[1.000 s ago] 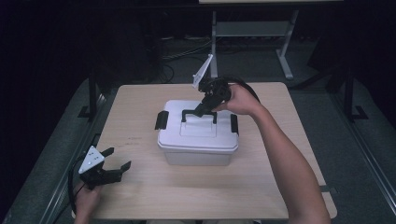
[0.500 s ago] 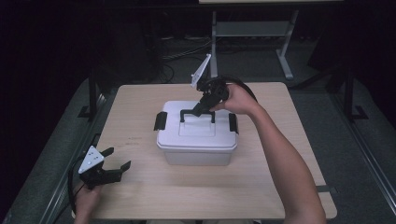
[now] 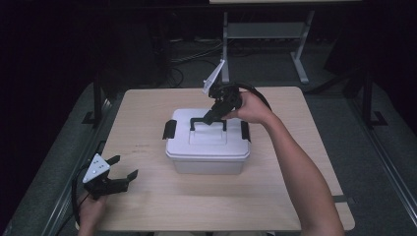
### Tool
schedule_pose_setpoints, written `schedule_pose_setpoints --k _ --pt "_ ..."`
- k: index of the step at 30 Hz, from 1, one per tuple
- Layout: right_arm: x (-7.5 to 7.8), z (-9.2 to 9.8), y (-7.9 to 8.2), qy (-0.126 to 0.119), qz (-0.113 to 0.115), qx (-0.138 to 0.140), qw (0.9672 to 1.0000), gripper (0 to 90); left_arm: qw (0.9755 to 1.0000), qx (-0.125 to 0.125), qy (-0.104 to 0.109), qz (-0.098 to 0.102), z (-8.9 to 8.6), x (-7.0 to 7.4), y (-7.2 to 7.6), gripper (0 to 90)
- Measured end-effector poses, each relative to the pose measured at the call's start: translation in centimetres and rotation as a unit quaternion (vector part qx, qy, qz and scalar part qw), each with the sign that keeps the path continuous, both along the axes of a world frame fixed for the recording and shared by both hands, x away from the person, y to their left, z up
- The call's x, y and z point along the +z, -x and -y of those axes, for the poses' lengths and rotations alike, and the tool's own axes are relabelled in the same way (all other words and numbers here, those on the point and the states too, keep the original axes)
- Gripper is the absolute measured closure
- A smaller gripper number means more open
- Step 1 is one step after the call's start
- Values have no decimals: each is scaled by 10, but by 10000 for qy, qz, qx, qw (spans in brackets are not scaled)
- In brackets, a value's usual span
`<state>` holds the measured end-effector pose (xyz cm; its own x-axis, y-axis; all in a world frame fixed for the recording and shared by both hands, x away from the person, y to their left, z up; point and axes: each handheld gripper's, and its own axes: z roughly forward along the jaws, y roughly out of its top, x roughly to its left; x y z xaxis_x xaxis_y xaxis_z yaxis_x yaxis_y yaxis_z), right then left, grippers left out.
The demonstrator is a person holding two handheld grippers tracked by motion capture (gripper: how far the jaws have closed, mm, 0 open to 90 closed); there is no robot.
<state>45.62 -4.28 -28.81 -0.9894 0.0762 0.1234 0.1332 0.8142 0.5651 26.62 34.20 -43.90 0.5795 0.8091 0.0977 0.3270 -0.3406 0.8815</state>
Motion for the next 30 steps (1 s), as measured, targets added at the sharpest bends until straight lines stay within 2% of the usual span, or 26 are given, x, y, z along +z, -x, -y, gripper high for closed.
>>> schedule_pose_setpoints --k 13,23,30 --pt "9 12 6 -176 67 -230 9996 677 10000 -14 -9 -11 1 0 0 138" --pt "2 21 10 -210 6 -359 9991 609 10000 -24 -16 -15 2 0 -1 138" --pt "5 29 11 -257 25 -488 9985 572 10000 -22 -21 -18 1 0 1 138"
